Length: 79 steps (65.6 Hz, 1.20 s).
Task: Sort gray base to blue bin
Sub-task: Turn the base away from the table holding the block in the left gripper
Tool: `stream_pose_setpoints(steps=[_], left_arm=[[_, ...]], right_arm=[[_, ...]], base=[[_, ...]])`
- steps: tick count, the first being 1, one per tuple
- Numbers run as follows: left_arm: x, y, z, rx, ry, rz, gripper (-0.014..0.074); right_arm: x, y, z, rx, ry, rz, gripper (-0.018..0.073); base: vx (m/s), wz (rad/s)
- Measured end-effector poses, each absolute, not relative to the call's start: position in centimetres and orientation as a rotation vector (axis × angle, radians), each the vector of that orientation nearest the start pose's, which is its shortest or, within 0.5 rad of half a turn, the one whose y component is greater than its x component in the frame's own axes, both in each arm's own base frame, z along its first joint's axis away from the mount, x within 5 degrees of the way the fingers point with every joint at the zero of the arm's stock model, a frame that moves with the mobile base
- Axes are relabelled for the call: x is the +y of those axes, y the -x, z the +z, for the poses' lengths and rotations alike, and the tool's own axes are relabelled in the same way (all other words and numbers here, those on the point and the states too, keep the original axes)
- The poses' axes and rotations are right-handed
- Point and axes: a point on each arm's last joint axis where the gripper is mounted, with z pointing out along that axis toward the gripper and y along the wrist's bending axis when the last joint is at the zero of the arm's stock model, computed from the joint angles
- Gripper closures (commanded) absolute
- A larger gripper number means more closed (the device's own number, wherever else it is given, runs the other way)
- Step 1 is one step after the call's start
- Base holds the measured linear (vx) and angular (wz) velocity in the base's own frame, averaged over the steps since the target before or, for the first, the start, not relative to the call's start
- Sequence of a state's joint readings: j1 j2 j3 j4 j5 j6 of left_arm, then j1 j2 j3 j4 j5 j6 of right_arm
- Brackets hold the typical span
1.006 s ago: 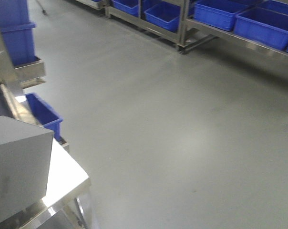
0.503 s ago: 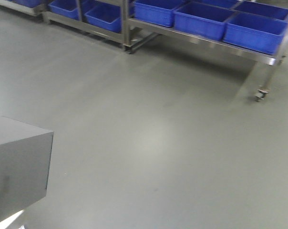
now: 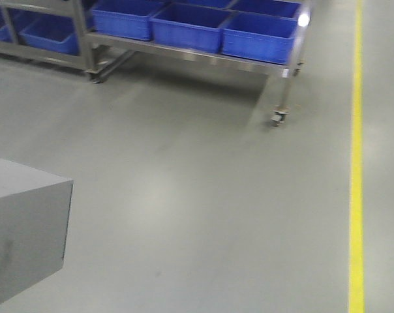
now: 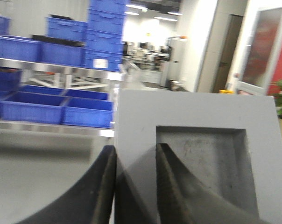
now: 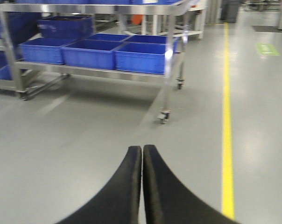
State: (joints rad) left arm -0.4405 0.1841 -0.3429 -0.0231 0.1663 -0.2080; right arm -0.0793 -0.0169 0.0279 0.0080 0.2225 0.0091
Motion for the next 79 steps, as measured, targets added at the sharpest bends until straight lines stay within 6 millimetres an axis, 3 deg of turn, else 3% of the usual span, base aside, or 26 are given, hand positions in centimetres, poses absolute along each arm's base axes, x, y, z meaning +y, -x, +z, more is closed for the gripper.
stream_pose_setpoints(steps=[38,79], left_arm=[[-2.51,-5.23,30.18,1.511,-0.162,-0.542,0.0593],[-2.51,-5.23,30.18,1.511,-0.162,-0.542,0.0593]], right_arm=[[-0.42,-5.52,18.45,1.715,-0.081,-0.045,0.0564],[-0.42,-5.52,18.45,1.715,-0.081,-0.045,0.0564]], base=[[0.19,-0.46],[0.31,0.12]])
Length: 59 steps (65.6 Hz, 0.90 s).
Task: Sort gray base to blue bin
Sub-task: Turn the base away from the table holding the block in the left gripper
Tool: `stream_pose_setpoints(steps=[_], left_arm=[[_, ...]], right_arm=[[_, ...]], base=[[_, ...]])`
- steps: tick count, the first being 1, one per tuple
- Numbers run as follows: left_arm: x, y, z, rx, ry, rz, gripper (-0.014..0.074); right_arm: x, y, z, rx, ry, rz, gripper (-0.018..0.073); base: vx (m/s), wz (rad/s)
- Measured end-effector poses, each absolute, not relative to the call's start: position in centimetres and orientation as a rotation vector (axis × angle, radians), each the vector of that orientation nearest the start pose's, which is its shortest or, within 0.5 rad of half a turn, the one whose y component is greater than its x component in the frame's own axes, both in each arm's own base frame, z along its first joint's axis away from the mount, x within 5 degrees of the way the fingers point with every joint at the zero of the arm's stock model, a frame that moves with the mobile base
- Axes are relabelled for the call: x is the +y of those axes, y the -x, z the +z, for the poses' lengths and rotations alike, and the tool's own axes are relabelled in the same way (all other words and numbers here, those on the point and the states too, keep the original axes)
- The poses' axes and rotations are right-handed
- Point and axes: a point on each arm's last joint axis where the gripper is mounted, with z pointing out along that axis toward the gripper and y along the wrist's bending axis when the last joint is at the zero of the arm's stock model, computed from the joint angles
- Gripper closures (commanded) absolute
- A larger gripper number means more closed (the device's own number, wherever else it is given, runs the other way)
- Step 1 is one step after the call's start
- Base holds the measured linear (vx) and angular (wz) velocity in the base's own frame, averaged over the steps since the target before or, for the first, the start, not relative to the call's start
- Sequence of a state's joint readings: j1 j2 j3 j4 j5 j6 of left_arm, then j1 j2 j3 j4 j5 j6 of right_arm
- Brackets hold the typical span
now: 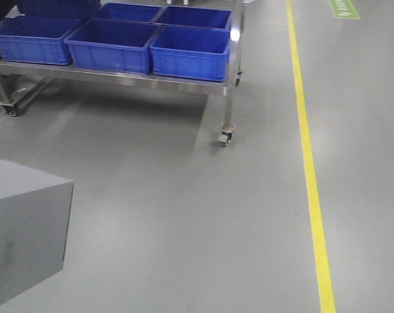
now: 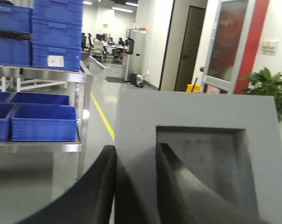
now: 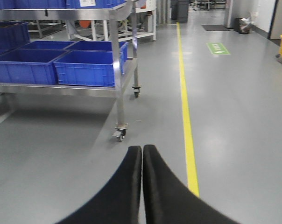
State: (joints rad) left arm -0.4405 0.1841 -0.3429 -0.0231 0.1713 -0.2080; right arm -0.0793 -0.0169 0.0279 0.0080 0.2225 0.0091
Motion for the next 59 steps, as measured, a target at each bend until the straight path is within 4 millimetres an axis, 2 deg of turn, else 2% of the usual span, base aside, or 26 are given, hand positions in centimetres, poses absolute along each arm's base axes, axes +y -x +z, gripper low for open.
stream_pose_setpoints(steps=[59], left_arm=[[-2.51,-5.23,30.18,1.511,-0.162,-0.542,0.0593]], right_arm=[[-0.42,-5.52,18.45,1.715,-0.081,-0.045,0.0564]], base=[[0.35,0.21]])
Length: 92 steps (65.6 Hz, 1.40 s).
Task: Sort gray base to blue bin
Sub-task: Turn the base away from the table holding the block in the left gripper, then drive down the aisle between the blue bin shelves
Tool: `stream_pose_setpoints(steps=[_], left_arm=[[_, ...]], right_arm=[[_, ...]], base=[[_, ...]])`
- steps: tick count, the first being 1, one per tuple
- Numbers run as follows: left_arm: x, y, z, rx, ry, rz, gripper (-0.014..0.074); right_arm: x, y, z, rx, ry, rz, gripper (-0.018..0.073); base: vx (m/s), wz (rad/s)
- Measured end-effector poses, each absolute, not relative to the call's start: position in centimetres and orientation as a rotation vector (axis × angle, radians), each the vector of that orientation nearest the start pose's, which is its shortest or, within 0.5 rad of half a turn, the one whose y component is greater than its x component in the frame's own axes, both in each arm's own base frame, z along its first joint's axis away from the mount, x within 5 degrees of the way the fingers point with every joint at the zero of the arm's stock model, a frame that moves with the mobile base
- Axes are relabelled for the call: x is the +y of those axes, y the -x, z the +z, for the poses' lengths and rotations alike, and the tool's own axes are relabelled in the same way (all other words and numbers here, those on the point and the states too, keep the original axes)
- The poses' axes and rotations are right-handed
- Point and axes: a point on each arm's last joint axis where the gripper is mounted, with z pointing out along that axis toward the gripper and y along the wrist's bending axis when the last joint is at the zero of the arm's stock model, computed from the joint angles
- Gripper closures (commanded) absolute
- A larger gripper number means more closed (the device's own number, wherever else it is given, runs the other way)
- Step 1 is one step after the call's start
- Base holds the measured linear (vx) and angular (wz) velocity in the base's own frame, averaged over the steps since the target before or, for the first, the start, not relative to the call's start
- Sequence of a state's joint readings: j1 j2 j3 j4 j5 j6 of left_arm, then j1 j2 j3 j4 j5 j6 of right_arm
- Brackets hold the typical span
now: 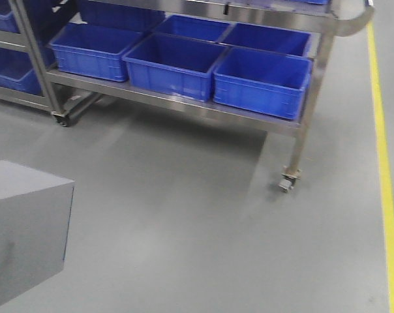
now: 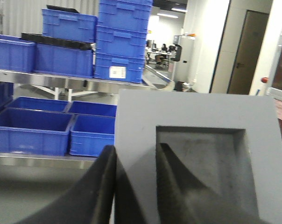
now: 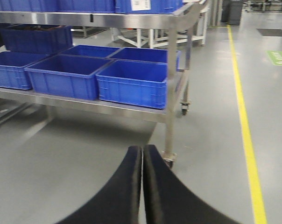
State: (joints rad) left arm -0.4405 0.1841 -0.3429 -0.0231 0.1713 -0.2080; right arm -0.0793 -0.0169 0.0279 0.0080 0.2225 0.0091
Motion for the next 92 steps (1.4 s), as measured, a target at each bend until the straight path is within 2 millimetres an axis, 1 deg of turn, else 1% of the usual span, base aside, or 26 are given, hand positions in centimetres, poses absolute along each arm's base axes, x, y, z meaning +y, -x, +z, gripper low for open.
stream_pose_setpoints(steps=[18,62,92], left_arm=[[-2.51,-5.23,30.18,1.511,-0.162,-0.542,0.0593],[-2.51,-5.23,30.18,1.511,-0.162,-0.542,0.0593],[-2.51,-5.23,30.18,1.511,-0.162,-0.542,0.0593]], right_arm=[[-0.42,-5.52,18.45,1.715,-0.081,-0.045,0.0564],[-0.42,-5.52,18.45,1.715,-0.081,-0.045,0.0564],[-0.42,-5.52,18.45,1.715,-0.081,-0.045,0.0564]], base=[[0.29,0.47],[0.26,0.67],[0.29,0.51]])
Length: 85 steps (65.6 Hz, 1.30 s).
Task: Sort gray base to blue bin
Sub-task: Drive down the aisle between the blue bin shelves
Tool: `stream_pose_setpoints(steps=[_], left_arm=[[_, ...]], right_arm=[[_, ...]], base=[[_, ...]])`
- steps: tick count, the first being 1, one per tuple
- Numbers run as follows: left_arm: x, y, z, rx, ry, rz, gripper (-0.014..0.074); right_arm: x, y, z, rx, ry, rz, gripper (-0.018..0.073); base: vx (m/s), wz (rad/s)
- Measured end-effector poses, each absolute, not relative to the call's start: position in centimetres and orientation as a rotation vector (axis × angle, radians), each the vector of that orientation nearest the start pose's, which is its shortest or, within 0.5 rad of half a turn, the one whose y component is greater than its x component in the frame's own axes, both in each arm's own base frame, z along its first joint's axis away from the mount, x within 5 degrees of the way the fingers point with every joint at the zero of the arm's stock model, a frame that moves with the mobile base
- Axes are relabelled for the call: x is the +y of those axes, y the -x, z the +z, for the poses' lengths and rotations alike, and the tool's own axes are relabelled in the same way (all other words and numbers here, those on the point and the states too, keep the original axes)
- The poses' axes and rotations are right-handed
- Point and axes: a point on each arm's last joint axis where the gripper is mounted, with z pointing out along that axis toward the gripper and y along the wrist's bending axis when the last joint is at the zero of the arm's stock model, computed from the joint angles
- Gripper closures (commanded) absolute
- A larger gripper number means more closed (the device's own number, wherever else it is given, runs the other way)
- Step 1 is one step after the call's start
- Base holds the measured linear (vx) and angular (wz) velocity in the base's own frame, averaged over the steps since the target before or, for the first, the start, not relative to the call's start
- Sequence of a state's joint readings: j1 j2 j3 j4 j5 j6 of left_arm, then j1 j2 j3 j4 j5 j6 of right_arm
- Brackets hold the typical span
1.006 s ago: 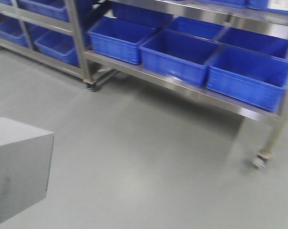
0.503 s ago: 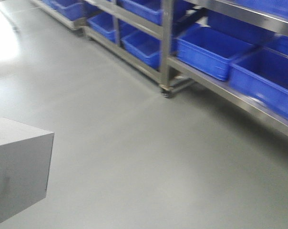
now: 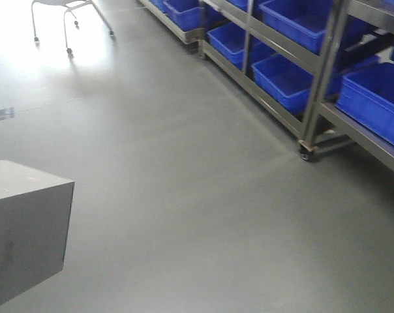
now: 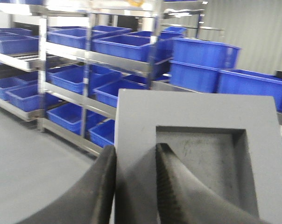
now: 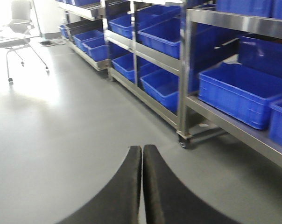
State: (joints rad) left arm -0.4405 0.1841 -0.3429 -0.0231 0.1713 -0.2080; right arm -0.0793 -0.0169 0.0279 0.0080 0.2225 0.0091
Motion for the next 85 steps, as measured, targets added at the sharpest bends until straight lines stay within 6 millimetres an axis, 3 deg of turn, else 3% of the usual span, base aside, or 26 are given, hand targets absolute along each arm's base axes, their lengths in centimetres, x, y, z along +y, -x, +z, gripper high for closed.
stream_pose_setpoints(steps=[56,85], left_arm=[[-2.51,-5.23,30.18,1.511,-0.162,-0.542,0.0593],[-2.51,-5.23,30.18,1.511,-0.162,-0.542,0.0593]], right_arm=[[-0.42,-5.52,18.45,1.715,-0.081,-0.045,0.0564],[-0.42,-5.52,18.45,1.715,-0.081,-0.045,0.0564]], base=[[0.27,0.4],[0.24,-0.04]])
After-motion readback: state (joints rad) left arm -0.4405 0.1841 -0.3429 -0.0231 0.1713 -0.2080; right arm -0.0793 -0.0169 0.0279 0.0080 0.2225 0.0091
